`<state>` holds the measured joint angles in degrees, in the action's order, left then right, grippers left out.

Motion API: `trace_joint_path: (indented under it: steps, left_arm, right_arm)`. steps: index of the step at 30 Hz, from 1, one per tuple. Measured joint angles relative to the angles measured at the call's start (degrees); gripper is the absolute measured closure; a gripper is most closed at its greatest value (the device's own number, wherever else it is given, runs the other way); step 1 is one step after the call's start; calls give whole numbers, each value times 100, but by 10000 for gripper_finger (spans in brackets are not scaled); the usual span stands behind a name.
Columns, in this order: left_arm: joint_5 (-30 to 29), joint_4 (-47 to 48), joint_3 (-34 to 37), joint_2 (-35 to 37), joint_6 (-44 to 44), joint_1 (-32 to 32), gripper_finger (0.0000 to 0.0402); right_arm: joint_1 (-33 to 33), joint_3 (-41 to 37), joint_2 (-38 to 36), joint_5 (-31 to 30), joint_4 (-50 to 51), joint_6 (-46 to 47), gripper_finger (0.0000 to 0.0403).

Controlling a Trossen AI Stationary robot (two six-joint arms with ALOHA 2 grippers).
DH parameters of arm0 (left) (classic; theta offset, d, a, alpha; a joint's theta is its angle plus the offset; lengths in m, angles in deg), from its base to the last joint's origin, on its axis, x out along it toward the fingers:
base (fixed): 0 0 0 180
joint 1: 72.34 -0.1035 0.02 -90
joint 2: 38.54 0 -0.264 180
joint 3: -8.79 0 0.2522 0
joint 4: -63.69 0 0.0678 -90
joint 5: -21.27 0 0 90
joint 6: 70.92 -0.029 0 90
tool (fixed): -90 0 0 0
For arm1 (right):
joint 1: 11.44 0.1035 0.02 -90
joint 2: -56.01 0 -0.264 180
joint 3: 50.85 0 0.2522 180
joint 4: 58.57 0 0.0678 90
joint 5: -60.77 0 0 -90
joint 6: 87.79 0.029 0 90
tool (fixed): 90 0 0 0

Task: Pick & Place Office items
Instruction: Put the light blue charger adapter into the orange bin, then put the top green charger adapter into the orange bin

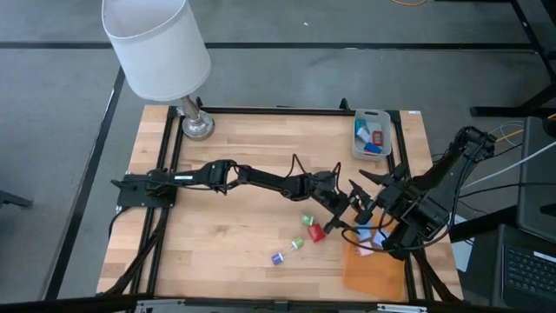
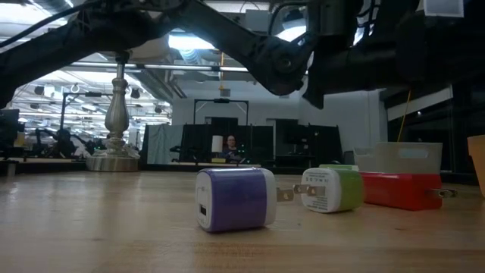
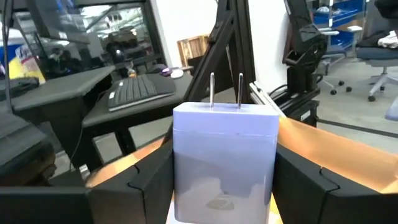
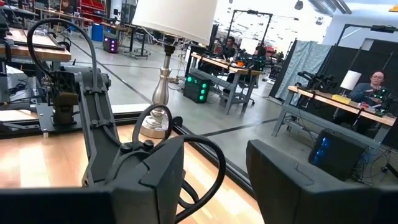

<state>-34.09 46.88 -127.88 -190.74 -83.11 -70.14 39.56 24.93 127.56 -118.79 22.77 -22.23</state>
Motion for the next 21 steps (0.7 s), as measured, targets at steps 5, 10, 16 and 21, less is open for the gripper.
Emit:
trace_joint_path:
  steps: [5,10,16,21]
  left_arm:
    - [47,-183,0,0,39,7,154]
    - [72,-256,0,0,137,4,141]
    - [46,-406,0,0,111,0,139]
    - [42,-325,0,11,113,-6,138]
  right_arm:
    - [0,0,0,0,-30,0,230]
    - [0,0,0,0,-46,-2,230]
    - [0,0,0,0,-47,-2,230]
    - [0,0,0,27,-53,-2,230]
